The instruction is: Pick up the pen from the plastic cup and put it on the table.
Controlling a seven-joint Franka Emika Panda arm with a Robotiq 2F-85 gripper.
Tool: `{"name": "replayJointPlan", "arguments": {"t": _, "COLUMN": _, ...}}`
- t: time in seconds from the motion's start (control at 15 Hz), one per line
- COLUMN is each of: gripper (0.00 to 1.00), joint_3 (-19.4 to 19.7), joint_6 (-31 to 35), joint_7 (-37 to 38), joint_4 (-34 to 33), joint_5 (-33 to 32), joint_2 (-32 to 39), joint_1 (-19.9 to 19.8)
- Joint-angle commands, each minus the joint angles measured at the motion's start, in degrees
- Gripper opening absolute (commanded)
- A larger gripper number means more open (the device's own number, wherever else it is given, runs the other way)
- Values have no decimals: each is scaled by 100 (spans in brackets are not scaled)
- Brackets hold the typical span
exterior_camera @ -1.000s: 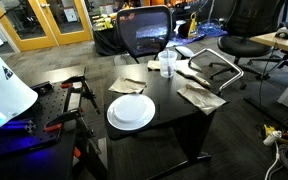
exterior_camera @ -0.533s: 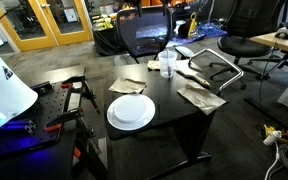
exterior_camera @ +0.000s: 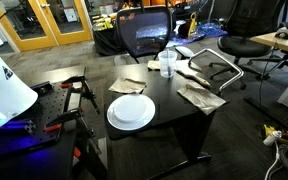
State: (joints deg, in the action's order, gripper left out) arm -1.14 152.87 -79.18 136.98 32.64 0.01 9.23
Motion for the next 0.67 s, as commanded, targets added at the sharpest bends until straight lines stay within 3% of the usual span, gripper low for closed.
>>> {"name": "replayJointPlan", "arguments": {"t": 0.0, "gripper": 100, "joint_3": -229, "joint_6": 62, "joint_7": -1529, "joint_4": -353, "joint_5": 918, "joint_2": 314, "joint_1": -143}}
{"name": "replayJointPlan", "arguments": {"t": 0.33, "gripper": 100, "joint_3": -94, "joint_6": -91, "joint_7": -3328, "joint_4": -567, "joint_5": 1560, "joint_2": 811, "joint_1": -164}}
{"name": "replayJointPlan", "arguments": {"t": 0.6, "gripper": 100, "joint_3": -125, "joint_6": 99, "joint_7": -3838, "joint_4": -787, "joint_5": 1921, "joint_2": 1287, "joint_1": -225}}
